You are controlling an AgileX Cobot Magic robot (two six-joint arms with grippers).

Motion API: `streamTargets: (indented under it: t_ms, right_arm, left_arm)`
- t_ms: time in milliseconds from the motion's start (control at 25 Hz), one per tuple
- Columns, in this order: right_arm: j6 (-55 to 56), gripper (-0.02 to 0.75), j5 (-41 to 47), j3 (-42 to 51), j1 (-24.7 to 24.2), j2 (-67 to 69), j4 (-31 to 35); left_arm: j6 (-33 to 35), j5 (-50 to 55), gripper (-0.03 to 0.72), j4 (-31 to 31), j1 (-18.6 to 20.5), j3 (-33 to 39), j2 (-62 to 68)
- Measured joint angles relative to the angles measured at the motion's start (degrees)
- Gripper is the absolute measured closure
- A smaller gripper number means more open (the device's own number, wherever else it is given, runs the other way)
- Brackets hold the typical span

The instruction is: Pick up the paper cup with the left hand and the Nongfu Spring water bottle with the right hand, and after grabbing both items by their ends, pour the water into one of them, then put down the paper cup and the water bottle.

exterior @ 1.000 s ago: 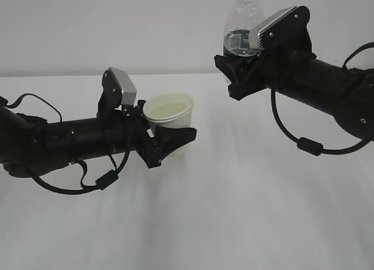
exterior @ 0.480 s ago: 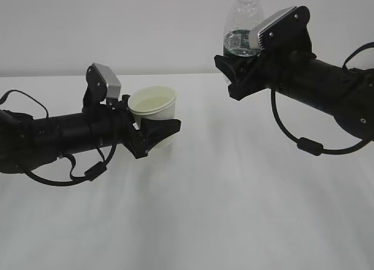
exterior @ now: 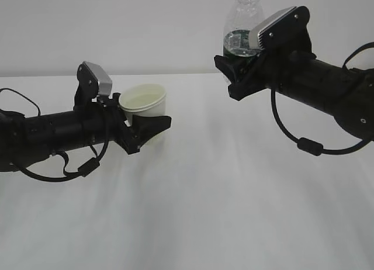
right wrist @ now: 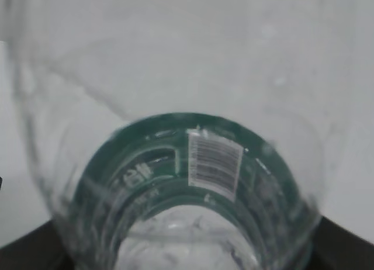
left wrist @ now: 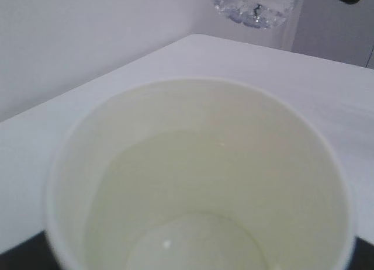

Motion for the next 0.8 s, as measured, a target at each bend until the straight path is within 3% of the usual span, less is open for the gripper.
streamTargets:
  t_ms: [800]
  right_arm:
    - [0.0, 0.256, 0.0, 0.0, 0.0, 0.0, -0.1]
  left_arm:
    - [0.0, 0.4, 0.205, -0.6, 5.0, 0.1, 0.0]
